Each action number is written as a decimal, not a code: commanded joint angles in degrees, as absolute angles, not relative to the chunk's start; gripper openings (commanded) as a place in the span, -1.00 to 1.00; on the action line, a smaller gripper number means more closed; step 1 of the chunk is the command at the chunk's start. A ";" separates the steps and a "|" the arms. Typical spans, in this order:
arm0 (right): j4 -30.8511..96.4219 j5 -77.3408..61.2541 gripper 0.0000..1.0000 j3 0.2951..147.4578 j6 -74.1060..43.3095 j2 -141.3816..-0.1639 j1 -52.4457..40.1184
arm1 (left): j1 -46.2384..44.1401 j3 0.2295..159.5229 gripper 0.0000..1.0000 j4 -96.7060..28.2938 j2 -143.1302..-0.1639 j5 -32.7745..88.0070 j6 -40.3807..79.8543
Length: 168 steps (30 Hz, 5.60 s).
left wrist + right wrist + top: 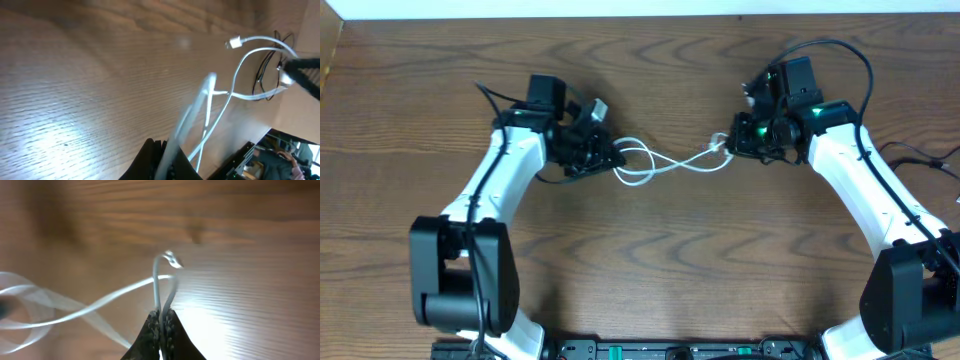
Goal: Untangle cables
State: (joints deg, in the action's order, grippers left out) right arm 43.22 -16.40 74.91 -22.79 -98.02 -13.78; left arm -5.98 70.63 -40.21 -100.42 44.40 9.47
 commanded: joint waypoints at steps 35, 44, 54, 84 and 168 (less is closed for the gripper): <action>42.48 -56.03 -0.46 75.24 21.56 -97.73 -19.84 | -10.83 70.37 -0.85 -33.21 -90.96 62.28 8.05; 34.44 -54.63 -0.43 75.24 18.81 -97.73 -20.10 | -11.29 70.37 -0.85 -31.94 -90.96 71.22 7.97; 30.09 -50.94 -0.46 75.24 14.81 -97.73 -20.36 | -11.35 70.37 -0.84 -30.70 -90.96 76.53 7.97; 37.45 1.43 -0.93 75.22 -19.16 -97.73 -24.84 | -11.44 70.37 -0.75 -30.30 -90.96 77.36 7.97; 38.48 -30.09 -0.17 75.22 -8.40 -97.73 -16.10 | -22.13 71.81 -0.85 -17.04 -83.99 40.32 13.61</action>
State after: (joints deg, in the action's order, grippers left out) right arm 39.11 -19.42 74.91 -14.90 -98.02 -16.21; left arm -22.20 71.24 -16.62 -83.92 39.13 13.32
